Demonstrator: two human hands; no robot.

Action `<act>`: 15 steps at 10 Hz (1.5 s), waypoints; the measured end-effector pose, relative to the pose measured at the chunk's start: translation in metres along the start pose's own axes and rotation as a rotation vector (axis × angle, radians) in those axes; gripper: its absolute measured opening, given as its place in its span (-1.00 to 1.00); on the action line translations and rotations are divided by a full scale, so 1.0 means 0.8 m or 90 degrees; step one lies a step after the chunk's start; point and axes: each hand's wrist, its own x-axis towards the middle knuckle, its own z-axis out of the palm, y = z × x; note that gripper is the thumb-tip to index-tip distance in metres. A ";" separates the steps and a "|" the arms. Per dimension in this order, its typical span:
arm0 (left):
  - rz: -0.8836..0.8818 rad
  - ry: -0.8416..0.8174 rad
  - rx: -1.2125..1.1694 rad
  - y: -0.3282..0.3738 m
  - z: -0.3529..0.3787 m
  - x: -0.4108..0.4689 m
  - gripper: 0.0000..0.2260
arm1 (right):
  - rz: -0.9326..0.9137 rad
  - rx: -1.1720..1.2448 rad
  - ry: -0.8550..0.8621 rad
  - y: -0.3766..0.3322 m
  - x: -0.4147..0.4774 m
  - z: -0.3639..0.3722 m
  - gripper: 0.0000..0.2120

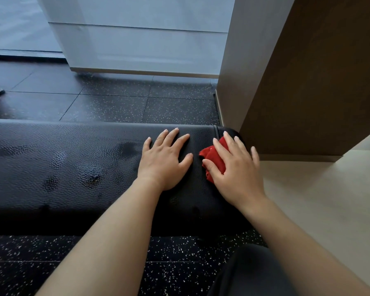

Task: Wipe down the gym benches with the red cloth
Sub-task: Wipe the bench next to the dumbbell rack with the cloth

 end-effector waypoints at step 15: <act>-0.003 0.004 0.018 -0.001 0.002 0.002 -0.50 | -0.104 -0.002 -0.039 0.021 0.033 0.000 -0.41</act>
